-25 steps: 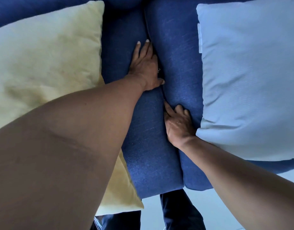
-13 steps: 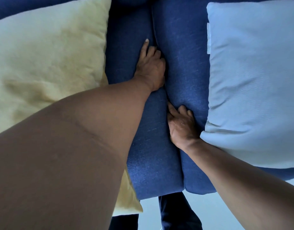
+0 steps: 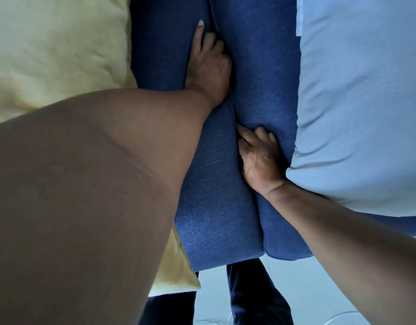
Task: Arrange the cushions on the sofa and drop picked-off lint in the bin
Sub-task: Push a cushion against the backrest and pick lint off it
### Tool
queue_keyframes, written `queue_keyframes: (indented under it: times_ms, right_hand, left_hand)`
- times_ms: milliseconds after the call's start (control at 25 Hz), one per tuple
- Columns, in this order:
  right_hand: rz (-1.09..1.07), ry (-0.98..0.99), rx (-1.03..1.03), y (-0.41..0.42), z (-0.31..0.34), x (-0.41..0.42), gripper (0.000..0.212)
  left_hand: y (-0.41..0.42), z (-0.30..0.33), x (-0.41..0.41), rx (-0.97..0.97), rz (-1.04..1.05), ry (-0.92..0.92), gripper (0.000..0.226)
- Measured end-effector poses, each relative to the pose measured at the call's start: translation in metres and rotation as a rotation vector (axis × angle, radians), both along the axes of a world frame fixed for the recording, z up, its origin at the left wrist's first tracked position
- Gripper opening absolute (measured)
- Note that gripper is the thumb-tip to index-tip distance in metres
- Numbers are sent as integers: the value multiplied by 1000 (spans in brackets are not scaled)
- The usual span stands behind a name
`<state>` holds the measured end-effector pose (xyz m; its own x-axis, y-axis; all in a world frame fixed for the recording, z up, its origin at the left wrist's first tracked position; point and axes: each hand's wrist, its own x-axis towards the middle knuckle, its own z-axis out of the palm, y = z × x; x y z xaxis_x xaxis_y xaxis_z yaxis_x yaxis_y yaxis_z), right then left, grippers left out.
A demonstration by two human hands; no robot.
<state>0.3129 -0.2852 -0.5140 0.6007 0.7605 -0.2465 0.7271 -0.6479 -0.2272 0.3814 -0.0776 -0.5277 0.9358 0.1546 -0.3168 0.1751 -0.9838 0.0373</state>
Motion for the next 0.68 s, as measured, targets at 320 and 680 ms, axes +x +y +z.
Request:
queue_keyframes:
  times_ms: [320,680]
  right_hand:
    - [138,49,-414,18,49,4,51]
    - [129,65,-554,28,69,-14,32]
  left_hand:
    - [-8,25,15,164,-43,247,56]
    - [-8,52,-10,0,-93,196,42]
